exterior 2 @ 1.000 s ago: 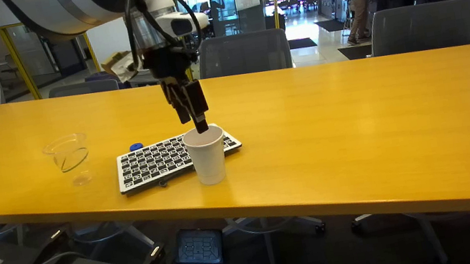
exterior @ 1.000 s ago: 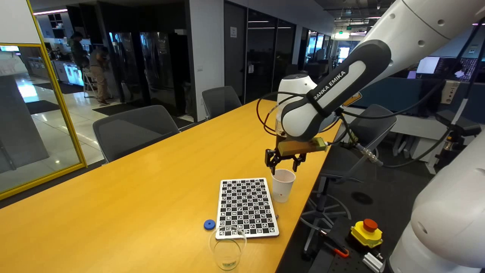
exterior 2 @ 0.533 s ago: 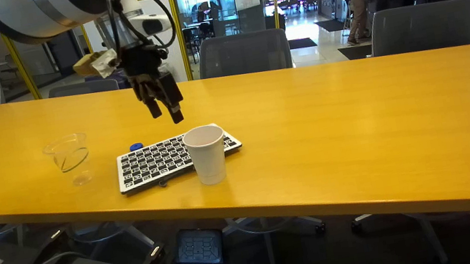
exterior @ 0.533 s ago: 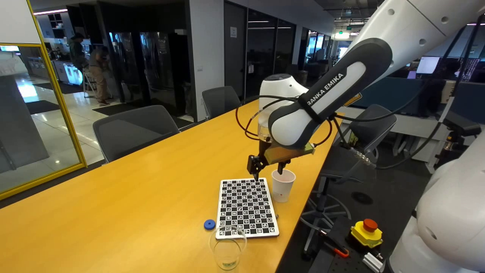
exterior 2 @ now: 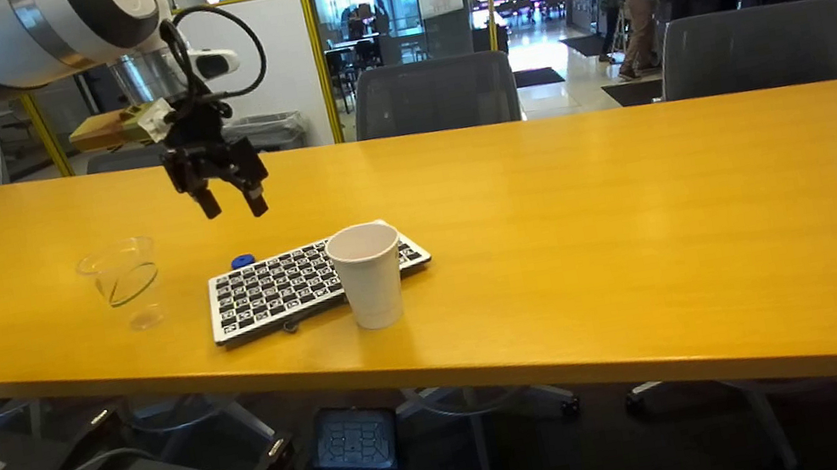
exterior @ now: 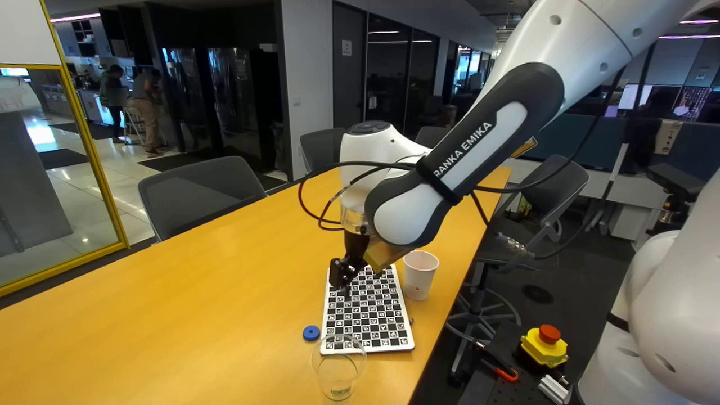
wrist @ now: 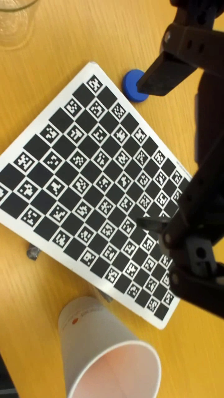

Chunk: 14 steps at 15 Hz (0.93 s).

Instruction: Put the four orange rings inside the white cup, put the blue ring inside the clear cup

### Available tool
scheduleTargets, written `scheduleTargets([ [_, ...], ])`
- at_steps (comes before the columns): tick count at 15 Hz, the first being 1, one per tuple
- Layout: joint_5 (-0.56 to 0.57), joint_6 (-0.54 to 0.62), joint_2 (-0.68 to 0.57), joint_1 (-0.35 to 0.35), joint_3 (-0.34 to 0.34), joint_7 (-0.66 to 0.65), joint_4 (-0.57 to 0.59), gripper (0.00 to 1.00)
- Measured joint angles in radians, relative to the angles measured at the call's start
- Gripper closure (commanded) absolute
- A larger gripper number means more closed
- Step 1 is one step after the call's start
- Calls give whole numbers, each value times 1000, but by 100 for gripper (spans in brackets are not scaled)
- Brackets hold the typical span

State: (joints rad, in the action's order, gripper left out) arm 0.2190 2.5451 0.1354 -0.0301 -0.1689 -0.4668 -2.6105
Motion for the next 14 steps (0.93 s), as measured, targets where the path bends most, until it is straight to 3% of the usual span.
scheduleTargets([
  [8, 1, 33, -214, -107, -23, 111, 138, 0],
  [14, 1, 95, -339, -137, -17, 219, 201, 0],
])
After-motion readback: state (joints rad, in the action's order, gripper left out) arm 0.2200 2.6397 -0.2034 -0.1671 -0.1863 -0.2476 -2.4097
